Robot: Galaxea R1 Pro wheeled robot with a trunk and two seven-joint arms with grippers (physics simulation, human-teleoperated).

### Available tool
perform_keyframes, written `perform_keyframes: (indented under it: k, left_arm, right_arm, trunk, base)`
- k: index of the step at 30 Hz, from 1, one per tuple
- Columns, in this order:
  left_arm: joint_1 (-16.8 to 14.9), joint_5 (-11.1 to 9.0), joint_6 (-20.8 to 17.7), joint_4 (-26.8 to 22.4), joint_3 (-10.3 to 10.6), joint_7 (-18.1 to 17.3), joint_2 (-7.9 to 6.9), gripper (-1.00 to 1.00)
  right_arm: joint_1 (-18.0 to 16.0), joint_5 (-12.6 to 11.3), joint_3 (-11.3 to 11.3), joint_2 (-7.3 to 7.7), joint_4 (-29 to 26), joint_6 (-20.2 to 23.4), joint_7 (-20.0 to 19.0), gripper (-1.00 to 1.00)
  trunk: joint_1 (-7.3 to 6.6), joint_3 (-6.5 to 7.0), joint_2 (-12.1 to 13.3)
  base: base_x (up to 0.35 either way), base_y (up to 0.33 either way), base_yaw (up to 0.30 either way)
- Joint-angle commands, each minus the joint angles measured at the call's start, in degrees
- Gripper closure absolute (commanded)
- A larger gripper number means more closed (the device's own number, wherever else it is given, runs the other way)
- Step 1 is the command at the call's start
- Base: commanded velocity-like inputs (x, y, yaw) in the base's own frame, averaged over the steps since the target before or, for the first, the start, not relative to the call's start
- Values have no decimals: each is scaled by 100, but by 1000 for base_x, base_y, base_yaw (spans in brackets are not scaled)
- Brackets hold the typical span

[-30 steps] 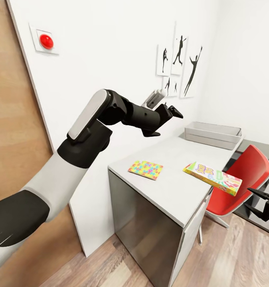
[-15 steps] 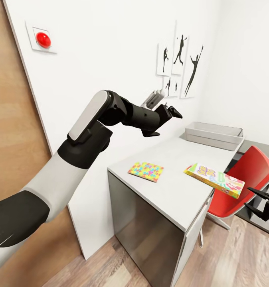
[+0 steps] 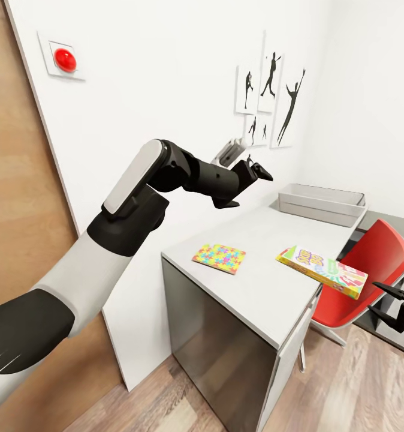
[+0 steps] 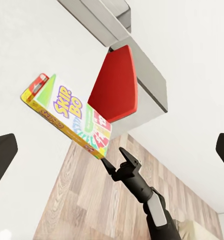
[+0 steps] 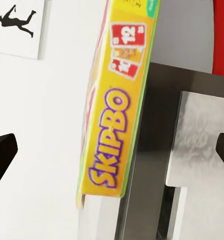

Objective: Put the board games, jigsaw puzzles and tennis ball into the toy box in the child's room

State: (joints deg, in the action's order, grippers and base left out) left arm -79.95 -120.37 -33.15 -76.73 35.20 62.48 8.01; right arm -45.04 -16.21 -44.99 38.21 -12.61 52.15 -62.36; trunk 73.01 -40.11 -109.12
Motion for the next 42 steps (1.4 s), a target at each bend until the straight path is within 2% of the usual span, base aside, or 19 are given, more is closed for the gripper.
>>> perform_keyframes:
  k: [1,42]
  left_arm:
    - [-3,-22,-25,0,-4,36,1,-100]
    - [11,-26,-33,-8,4,-4,14,-100]
  right_arm:
    - [-5,5,-12,4,4,23,-12,-100]
    - [-5,9,-22,14,-4,-33,-4,-100]
  trunk:
    - [-1,-6,-3]
    - [-1,-6,-3]
  base:
    - [2,0,0]
    - [0,0,94]
